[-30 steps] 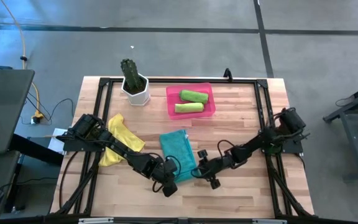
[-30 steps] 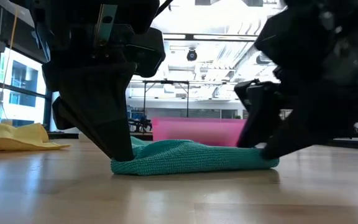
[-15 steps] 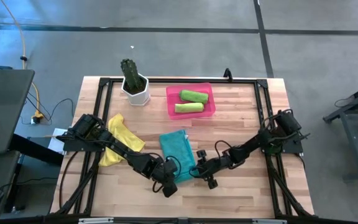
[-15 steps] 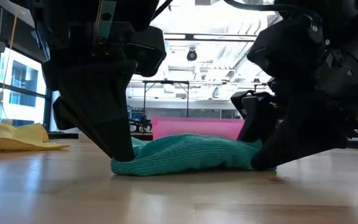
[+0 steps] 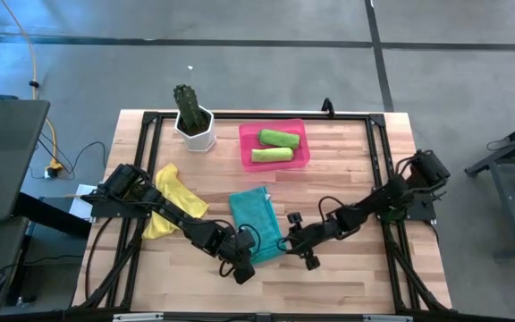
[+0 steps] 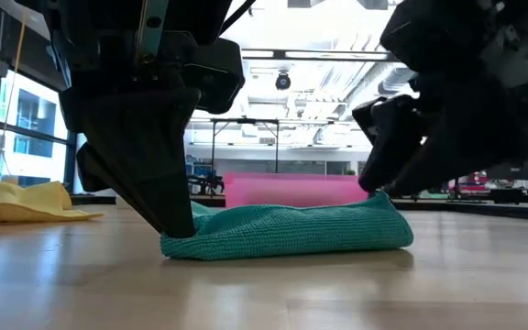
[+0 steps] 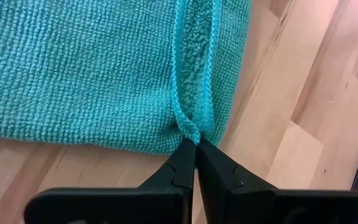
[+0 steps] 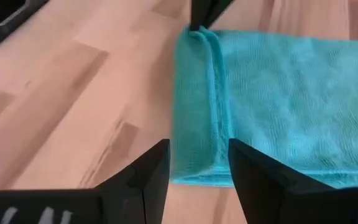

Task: Roll microfiber towels into tight, uniform cylinder then place into a basket
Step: Roll the blue microfiber cloth

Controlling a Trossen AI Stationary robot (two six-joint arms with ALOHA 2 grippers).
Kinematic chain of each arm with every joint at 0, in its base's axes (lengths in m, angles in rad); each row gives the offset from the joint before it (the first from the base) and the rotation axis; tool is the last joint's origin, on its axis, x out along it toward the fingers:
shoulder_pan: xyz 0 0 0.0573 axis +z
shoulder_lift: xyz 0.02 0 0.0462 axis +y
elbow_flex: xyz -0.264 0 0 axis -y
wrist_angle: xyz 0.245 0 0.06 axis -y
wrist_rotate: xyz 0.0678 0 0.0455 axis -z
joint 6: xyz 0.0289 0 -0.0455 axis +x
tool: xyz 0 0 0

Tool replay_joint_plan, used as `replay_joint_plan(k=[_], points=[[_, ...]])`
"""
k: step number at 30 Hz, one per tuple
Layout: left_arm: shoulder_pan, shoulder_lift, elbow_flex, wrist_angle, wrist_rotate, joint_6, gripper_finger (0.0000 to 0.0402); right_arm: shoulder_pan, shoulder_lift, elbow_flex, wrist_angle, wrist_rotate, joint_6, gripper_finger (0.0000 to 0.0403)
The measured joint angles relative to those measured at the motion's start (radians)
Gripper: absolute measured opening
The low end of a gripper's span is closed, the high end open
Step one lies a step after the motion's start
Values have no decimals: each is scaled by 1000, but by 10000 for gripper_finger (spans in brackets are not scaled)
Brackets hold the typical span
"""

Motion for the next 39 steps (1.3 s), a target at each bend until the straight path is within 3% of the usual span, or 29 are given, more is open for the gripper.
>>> replay_joint_plan(k=[11,39], points=[[0,0,0,1,0,0,5,40,11,0,52,6,-22,155],[0,-1,0,8,30,20,5,-17,204,5,186,5,55,155]])
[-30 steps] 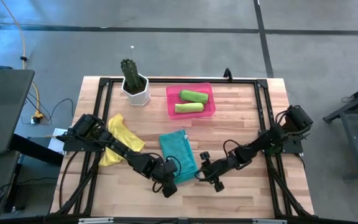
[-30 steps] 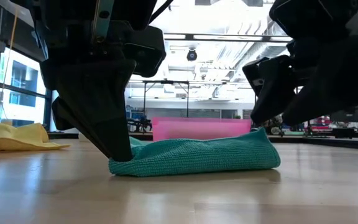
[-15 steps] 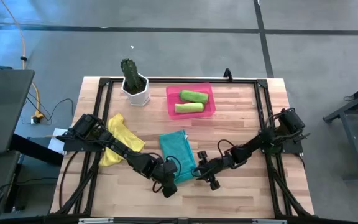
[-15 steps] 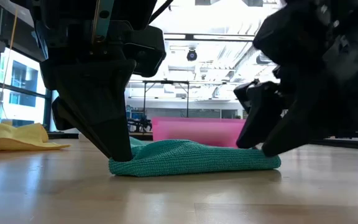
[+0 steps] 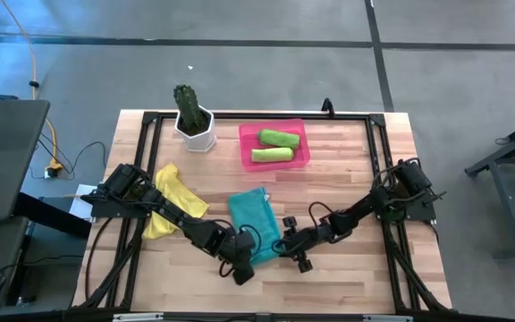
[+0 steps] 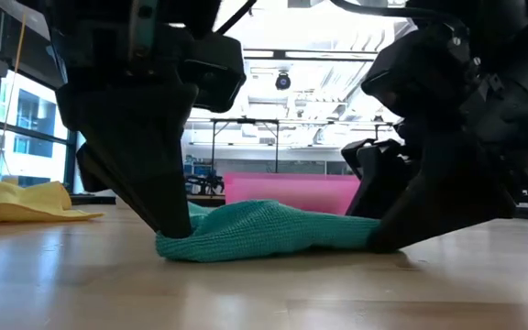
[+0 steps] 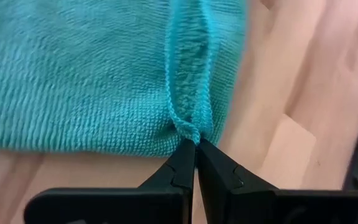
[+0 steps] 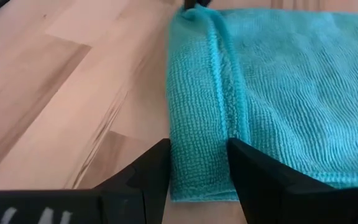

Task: Roll microfiber towels into tight, uniform cylinder then place into a basket
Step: Roll the blue microfiber cloth

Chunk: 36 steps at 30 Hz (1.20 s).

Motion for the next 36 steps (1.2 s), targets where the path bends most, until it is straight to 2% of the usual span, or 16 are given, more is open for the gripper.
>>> replay_joint_plan(k=[6,14,18,24,28,31,36], points=[[0,0,0,9,26,64,5,0,1,0,-15,6,47,131],[0,-31,0,9,26,231,7,-2,3,0,-29,5,83,46],[0,-75,0,-29,15,294,23,-3,3,0,-35,-3,84,10],[-10,-127,0,-106,-8,322,68,-2,2,0,-47,-10,90,9],[-34,-127,0,-30,-12,387,100,-2,2,-1,-47,-14,107,5],[-62,-111,1,82,-78,514,117,-2,2,-1,-45,-23,176,4],[-94,-91,0,131,-244,647,126,-9,2,-1,-42,-72,302,4]])
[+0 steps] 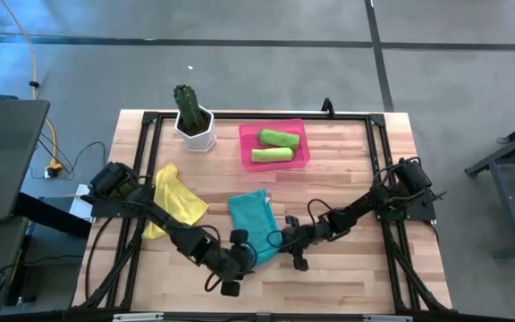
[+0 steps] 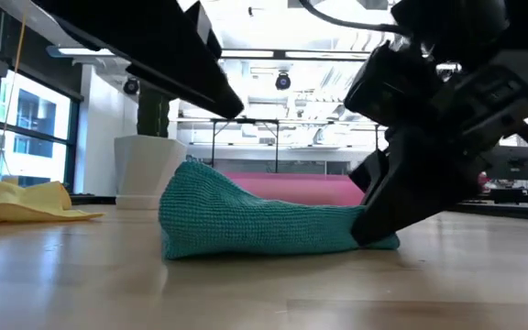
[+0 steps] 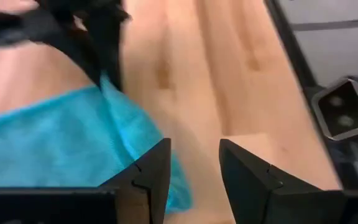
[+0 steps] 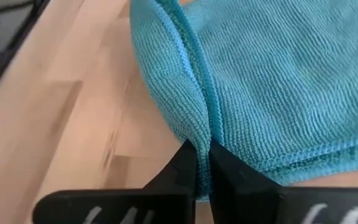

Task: Roll microfiber towels into tight, uniform cylinder then place into a basket
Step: Roll the blue microfiber cloth

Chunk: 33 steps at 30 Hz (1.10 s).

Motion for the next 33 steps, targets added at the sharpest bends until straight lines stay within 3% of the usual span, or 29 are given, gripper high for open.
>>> replay_joint_plan(k=[3,17,22,29,33], points=[[-2,0,0,-7,-48,5,127,-3,0,-2,11,-32,90,4],[-14,1,0,-11,-93,-12,127,-115,-12,0,78,-224,563,3],[-32,1,0,-24,-106,49,127,-163,-26,-2,70,-359,672,3],[-33,2,0,-121,-232,67,127,-190,-27,-2,46,-404,774,3],[-23,2,0,-122,-196,59,127,-189,-27,-2,42,-401,784,3]])
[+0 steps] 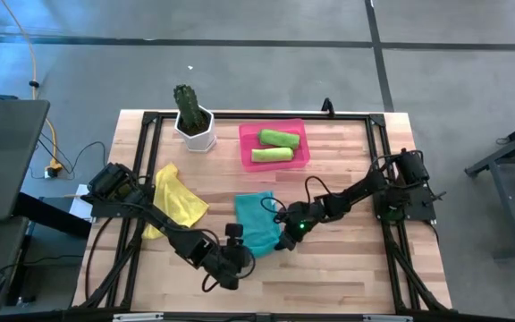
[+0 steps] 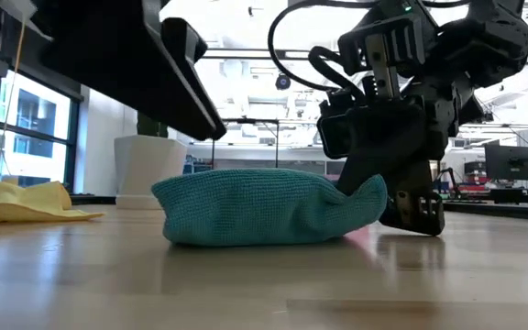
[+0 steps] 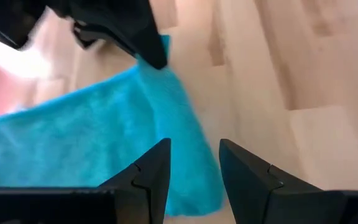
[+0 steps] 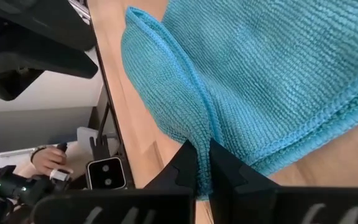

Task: Roll microfiber towels into tight, uniform cylinder then place into a basket
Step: Roll the blue microfiber cloth

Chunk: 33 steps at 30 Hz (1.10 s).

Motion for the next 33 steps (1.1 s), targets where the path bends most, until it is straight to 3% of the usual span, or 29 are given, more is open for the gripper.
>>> replay_joint_plan(k=[26,29,33], points=[[34,137,2,30,169,-311,125,0,-1,0,-1,7,-106,3],[46,134,2,48,215,-353,108,1,-1,0,-2,7,-201,3],[64,133,1,69,310,-367,54,2,0,0,-5,5,-313,4]])
